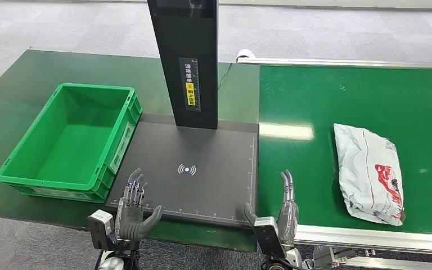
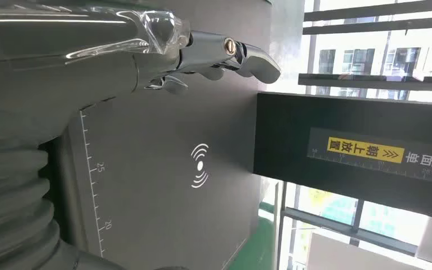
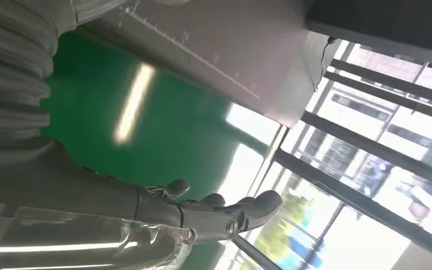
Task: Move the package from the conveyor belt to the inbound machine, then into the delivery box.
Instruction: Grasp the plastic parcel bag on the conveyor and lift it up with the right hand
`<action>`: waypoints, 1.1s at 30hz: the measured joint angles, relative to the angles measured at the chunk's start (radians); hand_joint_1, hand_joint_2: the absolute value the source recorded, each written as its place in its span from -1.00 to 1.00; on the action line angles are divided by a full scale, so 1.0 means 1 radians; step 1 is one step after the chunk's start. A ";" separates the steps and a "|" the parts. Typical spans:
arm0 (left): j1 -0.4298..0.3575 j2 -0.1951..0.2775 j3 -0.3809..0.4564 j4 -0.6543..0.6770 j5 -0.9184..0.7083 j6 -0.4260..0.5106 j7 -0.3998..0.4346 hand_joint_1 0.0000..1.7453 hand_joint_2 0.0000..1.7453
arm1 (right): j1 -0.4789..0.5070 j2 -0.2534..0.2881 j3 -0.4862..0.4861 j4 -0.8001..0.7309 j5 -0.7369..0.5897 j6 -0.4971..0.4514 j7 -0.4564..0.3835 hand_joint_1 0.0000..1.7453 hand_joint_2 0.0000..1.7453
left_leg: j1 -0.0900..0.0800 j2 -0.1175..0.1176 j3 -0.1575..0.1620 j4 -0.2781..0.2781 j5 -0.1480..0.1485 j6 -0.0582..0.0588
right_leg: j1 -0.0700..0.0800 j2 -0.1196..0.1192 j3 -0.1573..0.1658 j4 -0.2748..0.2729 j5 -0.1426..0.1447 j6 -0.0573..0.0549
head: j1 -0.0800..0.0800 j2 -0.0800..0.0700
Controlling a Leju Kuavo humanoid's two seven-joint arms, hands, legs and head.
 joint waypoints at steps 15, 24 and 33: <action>-0.002 -0.003 0.015 0.002 -0.036 -0.043 0.000 -1.00 1.00 | 0.119 0.087 -0.427 -0.264 0.780 -0.004 0.177 -1.00 1.00 | 0.000 0.000 0.000 0.000 0.000 0.000 | 0.000 -0.001 0.000 0.000 0.000 0.000 | 0.000 0.000; -0.012 -0.004 0.025 0.011 -0.039 -0.051 0.000 -1.00 1.00 | 0.091 0.102 -0.593 -0.235 0.879 -0.004 0.196 -1.00 1.00 | 0.000 0.000 0.000 0.000 0.000 0.000 | 0.000 0.000 0.000 0.000 0.000 0.000 | 0.000 0.000; -0.027 -0.022 0.028 0.021 -0.068 -0.072 0.000 -1.00 1.00 | -0.007 0.075 -0.654 -0.035 0.988 -0.004 0.288 -1.00 1.00 | 0.000 0.000 0.000 0.000 0.000 0.000 | 0.000 0.000 0.000 0.000 0.000 0.000 | 0.000 0.000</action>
